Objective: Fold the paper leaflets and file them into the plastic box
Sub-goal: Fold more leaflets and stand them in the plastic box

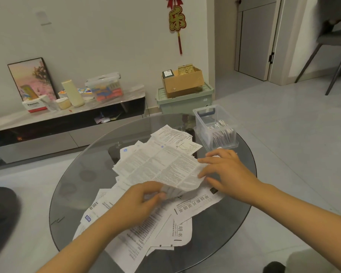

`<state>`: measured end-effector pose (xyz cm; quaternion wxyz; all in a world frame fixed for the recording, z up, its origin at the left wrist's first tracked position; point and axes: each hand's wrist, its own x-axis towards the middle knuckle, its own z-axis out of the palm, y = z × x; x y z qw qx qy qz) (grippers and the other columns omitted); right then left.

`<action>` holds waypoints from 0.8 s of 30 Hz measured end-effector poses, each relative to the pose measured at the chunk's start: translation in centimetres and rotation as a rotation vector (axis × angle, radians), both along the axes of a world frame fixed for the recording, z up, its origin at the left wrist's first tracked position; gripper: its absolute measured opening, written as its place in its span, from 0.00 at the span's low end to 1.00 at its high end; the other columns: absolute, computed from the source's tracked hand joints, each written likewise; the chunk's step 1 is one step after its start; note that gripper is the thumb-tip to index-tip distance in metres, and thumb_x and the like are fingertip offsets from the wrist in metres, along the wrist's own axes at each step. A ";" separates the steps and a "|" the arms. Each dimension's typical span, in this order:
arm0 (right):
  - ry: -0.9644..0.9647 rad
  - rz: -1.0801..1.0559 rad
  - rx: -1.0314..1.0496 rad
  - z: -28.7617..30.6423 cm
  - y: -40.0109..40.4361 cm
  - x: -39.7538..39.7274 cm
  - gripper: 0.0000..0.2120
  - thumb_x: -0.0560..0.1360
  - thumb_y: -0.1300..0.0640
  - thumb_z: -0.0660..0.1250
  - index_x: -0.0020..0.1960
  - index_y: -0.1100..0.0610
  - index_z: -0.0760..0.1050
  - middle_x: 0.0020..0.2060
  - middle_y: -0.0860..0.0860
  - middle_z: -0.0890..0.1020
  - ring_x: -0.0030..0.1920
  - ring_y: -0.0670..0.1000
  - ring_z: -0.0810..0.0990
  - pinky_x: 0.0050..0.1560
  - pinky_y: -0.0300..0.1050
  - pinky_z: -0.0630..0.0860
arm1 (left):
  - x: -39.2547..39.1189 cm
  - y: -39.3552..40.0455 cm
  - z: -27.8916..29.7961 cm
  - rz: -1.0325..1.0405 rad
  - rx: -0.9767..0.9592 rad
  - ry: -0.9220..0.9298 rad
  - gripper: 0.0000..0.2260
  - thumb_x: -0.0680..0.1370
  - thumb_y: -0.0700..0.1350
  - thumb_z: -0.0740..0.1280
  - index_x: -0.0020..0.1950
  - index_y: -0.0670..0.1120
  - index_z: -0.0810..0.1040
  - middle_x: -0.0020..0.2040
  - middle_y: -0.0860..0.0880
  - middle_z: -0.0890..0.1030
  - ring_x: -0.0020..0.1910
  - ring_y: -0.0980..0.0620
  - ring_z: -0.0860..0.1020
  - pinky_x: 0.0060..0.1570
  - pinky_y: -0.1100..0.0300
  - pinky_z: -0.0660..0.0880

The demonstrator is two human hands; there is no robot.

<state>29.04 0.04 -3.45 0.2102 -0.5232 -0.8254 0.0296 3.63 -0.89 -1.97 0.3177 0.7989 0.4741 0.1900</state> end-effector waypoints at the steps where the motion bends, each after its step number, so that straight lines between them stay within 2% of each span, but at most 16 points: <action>1: 0.016 0.007 0.006 0.0 0.0 -0.1 0.09 0.76 0.49 0.64 0.53 0.46 0.81 0.62 0.41 0.76 0.68 0.44 0.63 0.60 0.34 0.46 | -0.5 -0.2 0.2 0.024 -0.043 -0.050 0.05 0.78 0.51 0.65 0.49 0.59 0.81 0.50 0.61 0.82 0.52 0.63 0.79 0.55 0.65 0.72; 4: 0.078 0.052 0.021 0.3 -0.1 -0.6 0.08 0.76 0.48 0.64 0.50 0.48 0.81 0.54 0.42 0.77 0.62 0.42 0.64 0.58 0.32 0.49 | -1.8 -0.6 0.4 0.061 -0.080 -0.101 0.10 0.71 0.59 0.66 0.48 0.58 0.81 0.48 0.57 0.83 0.49 0.59 0.80 0.54 0.61 0.74; 7: 0.110 0.113 0.043 1.0 -0.4 -1.7 0.08 0.76 0.47 0.65 0.48 0.49 0.80 0.48 0.41 0.79 0.56 0.43 0.69 0.57 0.28 0.50 | -2.7 -1.0 0.5 0.116 -0.102 -0.120 0.04 0.76 0.51 0.69 0.49 0.57 0.82 0.48 0.59 0.84 0.49 0.60 0.81 0.54 0.62 0.73; 10: 0.301 0.070 0.054 1.8 -0.5 -2.9 0.08 0.72 0.44 0.68 0.47 0.47 0.77 0.46 0.37 0.78 0.52 0.42 0.73 0.57 0.35 0.61 | -3.4 -1.0 0.6 0.228 -0.166 -0.227 0.06 0.78 0.44 0.65 0.50 0.53 0.81 0.46 0.58 0.84 0.47 0.58 0.82 0.52 0.62 0.75; 13: 0.587 -0.050 -0.133 2.5 -0.5 -3.6 0.19 0.70 0.46 0.72 0.58 0.43 0.71 0.52 0.36 0.75 0.53 0.39 0.74 0.51 0.31 0.69 | -3.9 -0.6 0.8 0.325 -0.234 -0.393 0.09 0.79 0.42 0.61 0.55 0.48 0.80 0.51 0.53 0.84 0.50 0.53 0.82 0.54 0.55 0.76; 17: 0.778 -0.136 -0.455 2.6 -0.3 -4.1 0.26 0.71 0.40 0.67 0.66 0.44 0.65 0.52 0.46 0.79 0.52 0.43 0.78 0.45 0.35 0.71 | -3.8 -0.3 0.8 0.406 -0.156 -0.452 0.09 0.80 0.46 0.60 0.56 0.51 0.79 0.49 0.56 0.84 0.48 0.54 0.83 0.43 0.60 0.78; 19: 0.822 -0.123 -0.514 2.6 -0.1 -4.3 0.28 0.68 0.36 0.66 0.64 0.43 0.66 0.50 0.43 0.81 0.50 0.40 0.79 0.45 0.34 0.71 | -3.6 -0.2 0.9 0.430 -0.088 -0.482 0.10 0.80 0.48 0.59 0.56 0.53 0.78 0.49 0.56 0.84 0.47 0.55 0.83 0.41 0.61 0.77; 21: 0.803 -0.047 -0.541 2.8 0.1 -4.3 0.27 0.63 0.35 0.67 0.60 0.40 0.68 0.49 0.36 0.81 0.50 0.35 0.78 0.49 0.34 0.72 | -3.6 0.0 1.0 0.457 -0.029 -0.517 0.10 0.78 0.51 0.60 0.56 0.54 0.78 0.49 0.57 0.84 0.47 0.57 0.82 0.44 0.61 0.77; 23: 0.710 0.035 -0.558 2.9 0.1 -4.2 0.22 0.62 0.38 0.71 0.55 0.36 0.71 0.50 0.29 0.79 0.53 0.30 0.75 0.53 0.30 0.69 | -3.7 0.1 1.1 0.467 0.019 -0.537 0.12 0.75 0.54 0.60 0.56 0.55 0.78 0.50 0.58 0.84 0.48 0.58 0.82 0.47 0.59 0.77; 24: 0.659 0.054 -0.549 2.8 0.1 -4.2 0.19 0.64 0.41 0.72 0.53 0.34 0.73 0.49 0.27 0.78 0.53 0.28 0.73 0.51 0.27 0.67 | -3.7 0.1 1.1 0.467 0.035 -0.554 0.13 0.74 0.55 0.60 0.56 0.55 0.78 0.49 0.58 0.84 0.48 0.58 0.82 0.47 0.60 0.77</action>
